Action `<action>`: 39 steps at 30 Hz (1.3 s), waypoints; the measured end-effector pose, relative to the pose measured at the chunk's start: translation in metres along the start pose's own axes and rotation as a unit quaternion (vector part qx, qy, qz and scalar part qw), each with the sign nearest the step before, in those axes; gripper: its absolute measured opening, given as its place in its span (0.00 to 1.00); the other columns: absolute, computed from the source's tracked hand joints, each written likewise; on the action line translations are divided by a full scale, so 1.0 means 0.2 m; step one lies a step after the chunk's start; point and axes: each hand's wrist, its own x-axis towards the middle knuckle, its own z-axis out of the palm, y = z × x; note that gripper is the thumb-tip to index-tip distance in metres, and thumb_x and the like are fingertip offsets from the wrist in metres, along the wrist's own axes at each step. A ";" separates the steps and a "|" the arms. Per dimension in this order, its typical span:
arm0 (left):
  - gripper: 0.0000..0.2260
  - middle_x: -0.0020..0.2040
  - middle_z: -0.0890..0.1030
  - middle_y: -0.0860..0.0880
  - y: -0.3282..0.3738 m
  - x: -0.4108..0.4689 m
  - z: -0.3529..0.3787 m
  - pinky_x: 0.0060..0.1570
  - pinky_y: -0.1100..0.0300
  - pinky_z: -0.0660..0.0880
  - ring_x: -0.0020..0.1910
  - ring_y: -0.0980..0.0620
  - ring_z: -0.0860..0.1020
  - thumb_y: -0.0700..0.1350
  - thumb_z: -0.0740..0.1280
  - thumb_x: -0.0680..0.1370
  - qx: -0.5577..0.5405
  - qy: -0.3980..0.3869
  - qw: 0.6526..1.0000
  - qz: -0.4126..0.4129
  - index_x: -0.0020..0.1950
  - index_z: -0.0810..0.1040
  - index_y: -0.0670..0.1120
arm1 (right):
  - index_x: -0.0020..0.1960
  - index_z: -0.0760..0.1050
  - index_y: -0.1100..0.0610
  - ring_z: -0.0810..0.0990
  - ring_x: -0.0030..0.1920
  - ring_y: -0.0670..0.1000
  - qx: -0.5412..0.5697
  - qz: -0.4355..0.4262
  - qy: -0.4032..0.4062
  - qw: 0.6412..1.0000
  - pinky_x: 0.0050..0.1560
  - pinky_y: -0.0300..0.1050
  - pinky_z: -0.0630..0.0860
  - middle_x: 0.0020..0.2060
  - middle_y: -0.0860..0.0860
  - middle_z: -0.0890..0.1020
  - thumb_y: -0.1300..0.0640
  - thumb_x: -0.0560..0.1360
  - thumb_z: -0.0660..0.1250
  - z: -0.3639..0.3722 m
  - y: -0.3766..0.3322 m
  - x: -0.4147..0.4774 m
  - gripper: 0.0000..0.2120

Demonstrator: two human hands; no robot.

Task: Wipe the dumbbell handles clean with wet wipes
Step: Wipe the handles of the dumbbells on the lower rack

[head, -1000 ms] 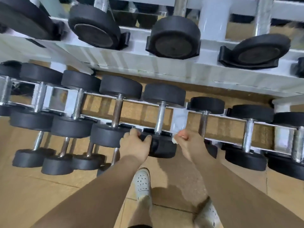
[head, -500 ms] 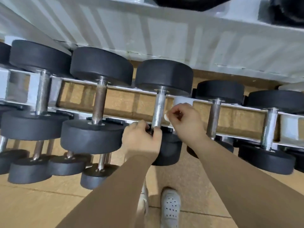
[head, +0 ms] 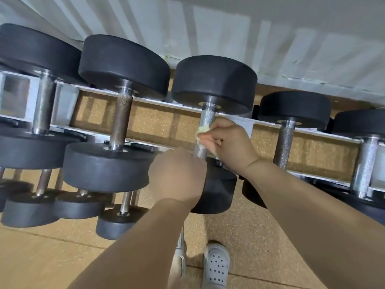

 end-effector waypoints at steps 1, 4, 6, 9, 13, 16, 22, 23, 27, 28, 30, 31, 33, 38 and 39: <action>0.20 0.35 0.78 0.50 0.00 0.00 0.00 0.41 0.53 0.71 0.42 0.44 0.74 0.61 0.56 0.72 0.001 0.004 1.000 0.003 0.40 0.79 0.46 | 0.50 0.87 0.56 0.81 0.43 0.51 -0.001 -0.018 -0.025 1.000 0.45 0.47 0.79 0.43 0.52 0.81 0.54 0.73 0.74 0.00 0.00 0.00 0.08; 0.21 0.35 0.76 0.53 0.01 0.00 0.00 0.40 0.55 0.67 0.42 0.46 0.73 0.61 0.55 0.72 0.002 0.009 1.000 0.012 0.40 0.79 0.47 | 0.52 0.86 0.50 0.79 0.40 0.49 -0.068 -0.013 -0.027 0.997 0.43 0.48 0.79 0.40 0.46 0.79 0.51 0.75 0.73 -0.04 -0.01 0.08 0.07; 0.22 0.35 0.74 0.54 0.01 0.00 0.00 0.40 0.55 0.66 0.43 0.47 0.73 0.61 0.54 0.71 0.007 0.003 1.000 0.009 0.41 0.80 0.47 | 0.55 0.85 0.46 0.82 0.42 0.48 -0.075 0.047 0.016 0.996 0.48 0.48 0.80 0.43 0.45 0.84 0.50 0.77 0.71 -0.05 -0.02 0.17 0.08; 0.18 0.35 0.74 0.55 0.02 0.00 -0.01 0.41 0.55 0.68 0.44 0.47 0.74 0.59 0.57 0.72 0.006 0.004 1.000 0.001 0.42 0.80 0.48 | 0.53 0.85 0.49 0.81 0.42 0.47 -0.042 0.097 0.033 0.994 0.50 0.46 0.79 0.40 0.45 0.83 0.52 0.77 0.71 -0.04 -0.04 0.15 0.07; 0.18 0.35 0.74 0.56 0.02 0.00 -0.01 0.42 0.54 0.70 0.44 0.47 0.74 0.59 0.58 0.72 -0.003 0.009 1.000 -0.001 0.40 0.80 0.48 | 0.50 0.86 0.55 0.80 0.39 0.50 -0.030 -0.010 -0.110 0.993 0.44 0.45 0.78 0.40 0.50 0.83 0.52 0.77 0.68 -0.03 -0.06 -0.05 0.10; 0.18 0.35 0.76 0.55 0.02 0.00 0.00 0.44 0.53 0.72 0.44 0.48 0.74 0.58 0.58 0.72 -0.009 0.010 1.000 -0.007 0.40 0.80 0.48 | 0.47 0.86 0.50 0.78 0.38 0.48 -0.069 -0.034 -0.148 0.986 0.43 0.45 0.78 0.40 0.48 0.83 0.50 0.77 0.69 -0.06 -0.05 0.02 0.08; 0.14 0.35 0.74 0.56 0.03 0.00 -0.01 0.47 0.53 0.71 0.46 0.49 0.72 0.55 0.60 0.72 -0.011 -0.008 1.000 -0.013 0.41 0.80 0.47 | 0.58 0.83 0.55 0.81 0.45 0.49 -0.098 0.070 0.044 0.992 0.53 0.43 0.77 0.46 0.49 0.83 0.54 0.80 0.67 -0.03 -0.07 0.16 0.10; 0.15 0.36 0.75 0.56 0.03 0.00 -0.01 0.47 0.53 0.71 0.47 0.48 0.73 0.56 0.59 0.72 -0.013 -0.010 1.000 -0.011 0.42 0.80 0.47 | 0.56 0.82 0.58 0.78 0.41 0.46 -0.104 0.060 0.026 0.992 0.50 0.38 0.76 0.41 0.46 0.79 0.57 0.80 0.66 -0.02 -0.06 0.13 0.09; 0.22 0.36 0.76 0.53 0.02 0.00 -0.01 0.47 0.51 0.72 0.47 0.47 0.73 0.61 0.54 0.70 -0.018 0.000 1.000 -0.002 0.40 0.79 0.47 | 0.46 0.85 0.55 0.76 0.41 0.51 -0.086 -0.036 -0.092 0.991 0.42 0.44 0.74 0.38 0.47 0.77 0.52 0.78 0.70 -0.02 -0.06 -0.06 0.08; 0.21 0.35 0.75 0.54 0.02 0.00 -0.01 0.46 0.51 0.71 0.46 0.47 0.73 0.61 0.54 0.70 -0.017 0.002 1.000 0.000 0.40 0.78 0.47 | 0.46 0.86 0.54 0.76 0.42 0.52 -0.106 -0.045 -0.109 0.987 0.42 0.45 0.73 0.39 0.49 0.76 0.51 0.77 0.70 -0.04 -0.06 -0.05 0.08; 0.21 0.34 0.73 0.56 0.02 0.00 -0.01 0.45 0.51 0.71 0.45 0.47 0.73 0.61 0.54 0.70 -0.018 0.003 1.000 0.000 0.39 0.78 0.48 | 0.41 0.82 0.55 0.72 0.40 0.53 -0.107 -0.054 -0.092 0.988 0.38 0.46 0.69 0.39 0.49 0.71 0.51 0.77 0.70 -0.05 -0.07 0.03 0.09; 0.20 0.33 0.74 0.55 0.02 0.00 -0.01 0.45 0.51 0.71 0.45 0.46 0.73 0.61 0.54 0.70 -0.019 0.002 1.000 0.000 0.39 0.77 0.48 | 0.40 0.77 0.55 0.70 0.40 0.53 -0.089 -0.018 -0.063 0.994 0.37 0.46 0.67 0.39 0.50 0.69 0.52 0.76 0.70 -0.06 -0.07 0.08 0.09; 0.20 0.34 0.75 0.55 0.01 0.00 -0.01 0.46 0.51 0.71 0.45 0.46 0.73 0.60 0.54 0.70 -0.020 0.002 1.000 0.000 0.38 0.77 0.48 | 0.44 0.73 0.54 0.71 0.42 0.53 -0.091 0.015 -0.017 0.996 0.40 0.48 0.72 0.43 0.50 0.72 0.52 0.75 0.70 -0.06 -0.07 0.14 0.08; 0.19 0.33 0.75 0.54 0.01 0.00 -0.01 0.45 0.51 0.71 0.44 0.45 0.73 0.59 0.55 0.70 -0.030 0.005 1.000 0.004 0.38 0.77 0.47 | 0.42 0.76 0.61 0.72 0.43 0.51 -0.167 -0.110 -0.038 0.979 0.44 0.46 0.75 0.41 0.51 0.76 0.57 0.80 0.65 -0.04 -0.06 -0.02 0.10; 0.19 0.33 0.75 0.54 0.01 0.00 -0.01 0.44 0.51 0.71 0.44 0.46 0.73 0.59 0.55 0.70 -0.030 0.003 1.000 0.003 0.38 0.77 0.47 | 0.41 0.76 0.61 0.72 0.43 0.52 -0.177 -0.142 -0.056 0.972 0.44 0.47 0.75 0.40 0.52 0.76 0.57 0.81 0.65 -0.06 -0.06 -0.05 0.12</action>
